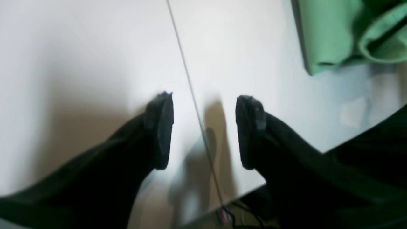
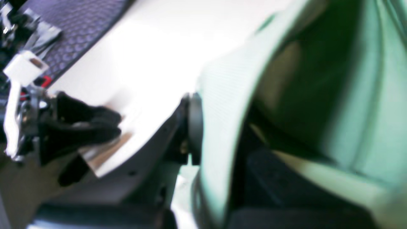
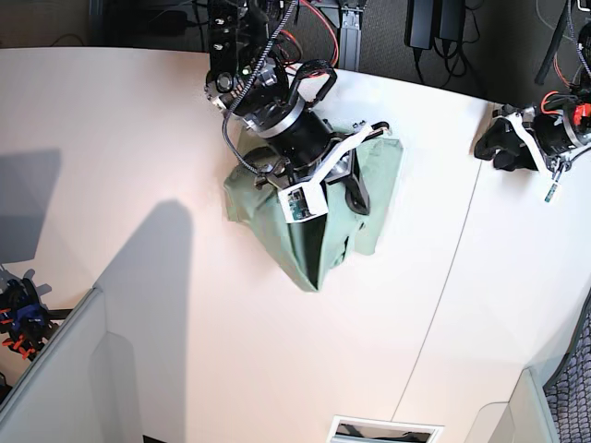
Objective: Fold the T-shirt properly
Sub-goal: 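Fold the lifted bundle over with the right gripper, left gripper assisting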
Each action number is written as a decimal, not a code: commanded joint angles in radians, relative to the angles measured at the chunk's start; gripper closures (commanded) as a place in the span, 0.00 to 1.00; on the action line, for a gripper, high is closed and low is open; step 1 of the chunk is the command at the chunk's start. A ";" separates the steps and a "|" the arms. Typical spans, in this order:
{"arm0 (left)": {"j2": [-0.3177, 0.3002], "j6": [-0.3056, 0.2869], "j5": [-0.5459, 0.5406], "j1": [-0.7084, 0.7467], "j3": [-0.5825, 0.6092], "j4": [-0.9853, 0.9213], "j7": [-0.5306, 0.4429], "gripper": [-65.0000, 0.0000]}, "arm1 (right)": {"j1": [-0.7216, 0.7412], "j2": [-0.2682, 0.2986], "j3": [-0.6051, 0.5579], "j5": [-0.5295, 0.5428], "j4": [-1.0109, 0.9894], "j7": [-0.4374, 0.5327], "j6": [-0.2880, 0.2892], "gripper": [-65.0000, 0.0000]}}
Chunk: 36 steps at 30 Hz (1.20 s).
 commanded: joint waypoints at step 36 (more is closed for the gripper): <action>0.164 -0.061 0.512 -0.095 0.587 0.151 -0.362 1.00 | 0.483 0.147 0.284 -0.125 -0.553 0.140 0.012 1.00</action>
